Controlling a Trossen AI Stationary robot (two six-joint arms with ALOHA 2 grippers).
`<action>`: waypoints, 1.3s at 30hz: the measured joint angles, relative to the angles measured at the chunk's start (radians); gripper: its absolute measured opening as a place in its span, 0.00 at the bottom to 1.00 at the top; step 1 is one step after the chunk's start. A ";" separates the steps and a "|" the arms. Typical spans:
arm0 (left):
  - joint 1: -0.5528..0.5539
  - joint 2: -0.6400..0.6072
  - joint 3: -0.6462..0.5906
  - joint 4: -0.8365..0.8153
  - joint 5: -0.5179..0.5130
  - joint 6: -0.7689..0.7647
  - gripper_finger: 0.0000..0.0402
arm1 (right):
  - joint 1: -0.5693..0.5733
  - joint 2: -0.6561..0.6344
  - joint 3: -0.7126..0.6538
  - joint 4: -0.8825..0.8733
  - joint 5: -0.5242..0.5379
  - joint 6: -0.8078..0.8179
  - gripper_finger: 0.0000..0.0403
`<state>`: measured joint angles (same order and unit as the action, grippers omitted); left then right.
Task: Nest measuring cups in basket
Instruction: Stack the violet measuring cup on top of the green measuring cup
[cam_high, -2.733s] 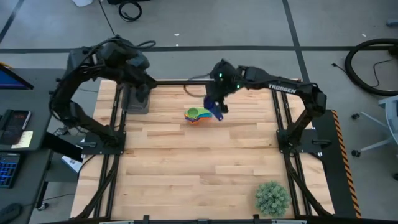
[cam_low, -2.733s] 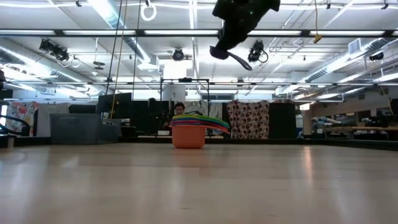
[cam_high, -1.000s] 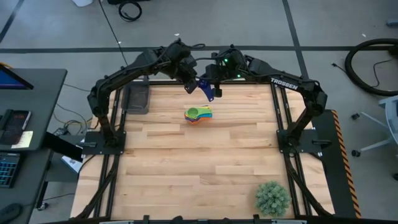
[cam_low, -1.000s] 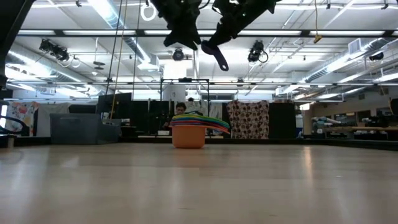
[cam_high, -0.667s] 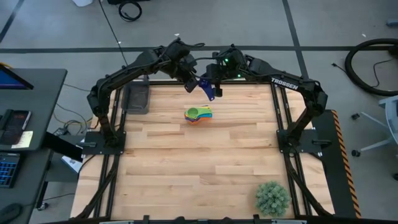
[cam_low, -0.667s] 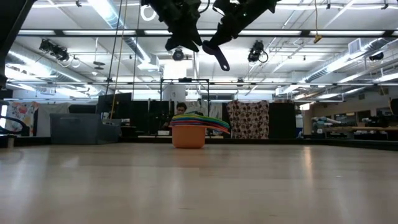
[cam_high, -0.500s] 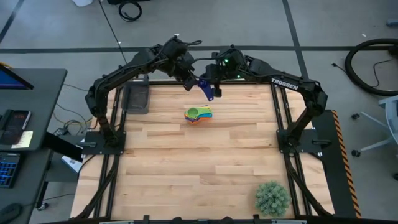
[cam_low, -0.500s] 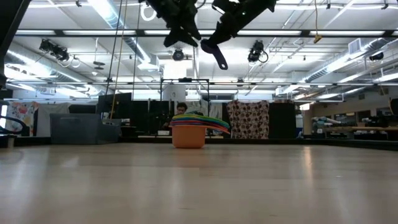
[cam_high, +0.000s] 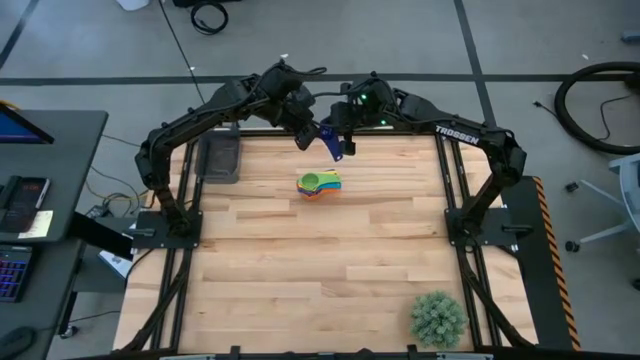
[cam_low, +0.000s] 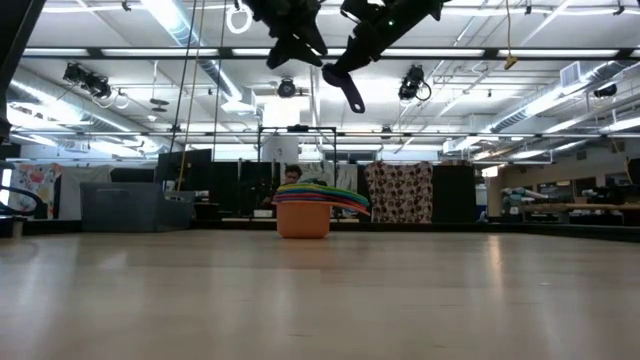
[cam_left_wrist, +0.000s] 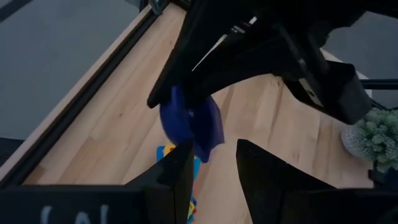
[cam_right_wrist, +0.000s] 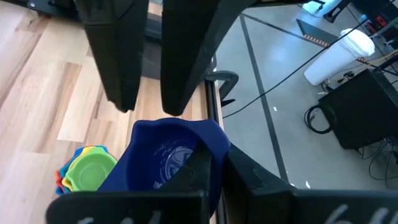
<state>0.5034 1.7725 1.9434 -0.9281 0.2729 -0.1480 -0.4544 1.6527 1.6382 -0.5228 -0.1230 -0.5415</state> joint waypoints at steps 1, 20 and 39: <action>0.001 0.000 0.000 -0.003 -0.003 0.001 0.31 | 0.000 0.000 0.000 0.000 0.000 0.000 0.05; 0.004 0.001 0.000 0.009 -0.090 0.024 0.31 | 0.003 -0.001 0.000 0.014 0.000 -0.001 0.05; 0.003 0.002 -0.169 0.177 -0.012 -0.024 0.31 | 0.001 -0.001 -0.002 0.013 0.008 -0.015 0.05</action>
<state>0.5064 1.7744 1.7744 -0.7514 0.2607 -0.1725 -0.4530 1.6520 1.6367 -0.5095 -0.1148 -0.5564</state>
